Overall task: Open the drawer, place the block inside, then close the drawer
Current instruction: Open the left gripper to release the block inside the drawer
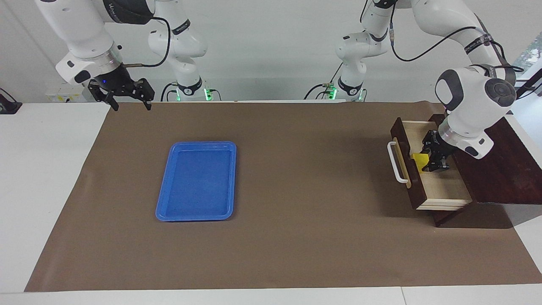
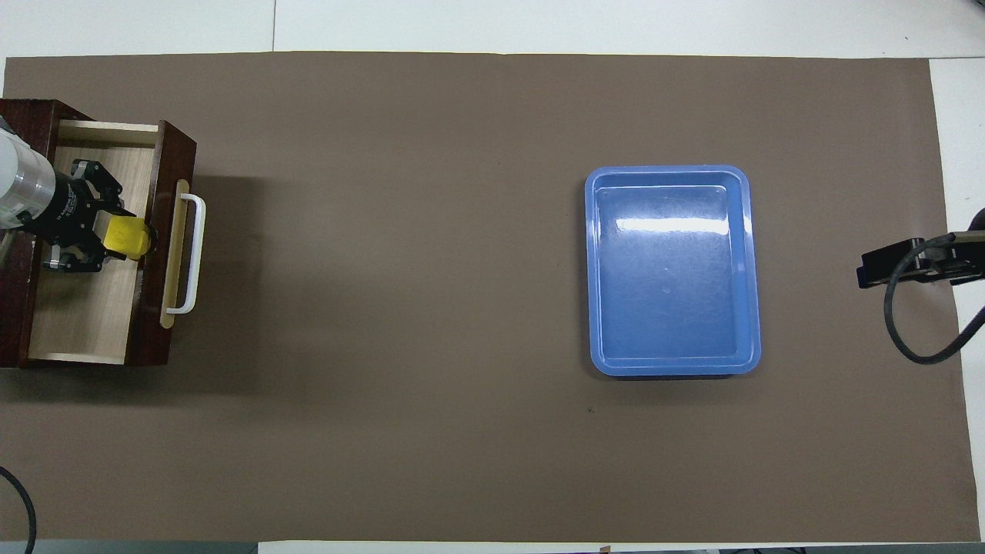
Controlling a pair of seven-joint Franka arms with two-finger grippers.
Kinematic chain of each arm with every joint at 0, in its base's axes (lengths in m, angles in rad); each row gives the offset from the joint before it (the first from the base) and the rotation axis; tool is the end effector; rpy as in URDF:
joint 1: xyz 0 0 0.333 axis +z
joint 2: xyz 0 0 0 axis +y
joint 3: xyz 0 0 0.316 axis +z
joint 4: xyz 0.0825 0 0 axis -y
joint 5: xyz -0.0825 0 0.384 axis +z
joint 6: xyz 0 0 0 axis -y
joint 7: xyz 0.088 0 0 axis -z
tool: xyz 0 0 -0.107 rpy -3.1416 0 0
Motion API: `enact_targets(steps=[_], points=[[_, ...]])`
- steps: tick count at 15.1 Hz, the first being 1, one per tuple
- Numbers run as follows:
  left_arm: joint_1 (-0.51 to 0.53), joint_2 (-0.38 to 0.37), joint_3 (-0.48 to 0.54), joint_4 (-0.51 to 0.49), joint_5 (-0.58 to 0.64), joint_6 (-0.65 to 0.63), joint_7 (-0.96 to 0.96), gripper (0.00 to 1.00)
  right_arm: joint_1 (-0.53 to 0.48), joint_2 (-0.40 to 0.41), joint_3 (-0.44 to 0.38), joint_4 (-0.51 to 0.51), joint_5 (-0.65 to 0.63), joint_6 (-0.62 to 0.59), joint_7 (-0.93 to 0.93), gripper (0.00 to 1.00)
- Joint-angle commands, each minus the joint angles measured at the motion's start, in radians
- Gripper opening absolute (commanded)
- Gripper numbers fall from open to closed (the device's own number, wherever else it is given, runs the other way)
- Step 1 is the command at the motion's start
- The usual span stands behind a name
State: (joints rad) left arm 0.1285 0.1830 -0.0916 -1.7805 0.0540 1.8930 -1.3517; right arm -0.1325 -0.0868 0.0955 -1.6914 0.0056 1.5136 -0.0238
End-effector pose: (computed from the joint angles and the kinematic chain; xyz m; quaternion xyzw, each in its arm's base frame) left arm 0.6045 0.0291 0.4455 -0.7736 -0.6325 0.0172 0.0347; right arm 0.5191 -0.0165 0.6097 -0.9989 0.0069 0.0457 0.0001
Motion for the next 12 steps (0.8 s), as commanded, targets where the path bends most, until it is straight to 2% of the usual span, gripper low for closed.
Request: enact_targets(steps=[1, 2, 3, 5, 9, 12], points=[[0.008, -0.037, -0.003, -0.059, -0.008, 0.029, 0.023, 0.14, -0.021, 0.013, 0.012, -0.008, 0.037, 0.017, 0.05, 1.0], [0.002, -0.037, -0.003, -0.057, -0.008, 0.026, 0.019, 0.7, -0.019, 0.018, 0.01, -0.008, 0.051, 0.017, 0.067, 1.0], [-0.006, -0.037, -0.005, -0.053, -0.006, 0.018, 0.011, 1.0, -0.016, 0.019, 0.01, -0.002, 0.051, 0.013, 0.07, 1.0], [-0.006, -0.054, -0.008, -0.022, -0.005, -0.018, 0.011, 1.0, -0.018, 0.036, 0.007, 0.042, 0.05, -0.018, 0.062, 1.0], [-0.048, -0.062, -0.014, 0.139, -0.003, -0.184, -0.001, 1.0, -0.007, 0.024, 0.003, 0.055, 0.046, -0.064, 0.067, 1.0], [-0.153, -0.072, -0.016, 0.135, 0.062, -0.183, -0.13, 1.0, 0.051, 0.016, -0.068, 0.05, 0.051, -0.089, 0.07, 1.0]])
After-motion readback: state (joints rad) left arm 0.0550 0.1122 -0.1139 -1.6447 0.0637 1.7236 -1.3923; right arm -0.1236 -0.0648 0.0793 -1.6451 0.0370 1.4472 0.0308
